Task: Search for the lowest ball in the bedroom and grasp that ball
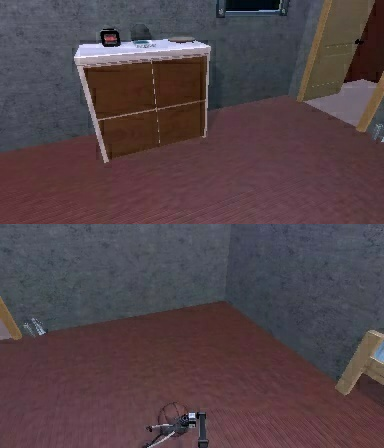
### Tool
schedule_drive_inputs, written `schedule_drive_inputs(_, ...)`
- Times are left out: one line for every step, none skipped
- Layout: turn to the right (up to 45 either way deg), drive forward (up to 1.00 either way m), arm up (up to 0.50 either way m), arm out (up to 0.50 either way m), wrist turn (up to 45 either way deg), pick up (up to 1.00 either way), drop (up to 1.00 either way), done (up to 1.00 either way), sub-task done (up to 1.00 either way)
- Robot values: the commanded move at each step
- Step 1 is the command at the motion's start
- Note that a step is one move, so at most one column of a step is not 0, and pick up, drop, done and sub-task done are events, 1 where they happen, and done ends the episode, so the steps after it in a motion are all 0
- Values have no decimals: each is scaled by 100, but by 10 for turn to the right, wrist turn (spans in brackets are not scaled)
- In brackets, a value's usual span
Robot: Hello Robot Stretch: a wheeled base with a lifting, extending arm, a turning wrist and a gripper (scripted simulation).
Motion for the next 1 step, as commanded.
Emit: schedule_drive_inputs(0,0,0,0,450,0,0,0,0)
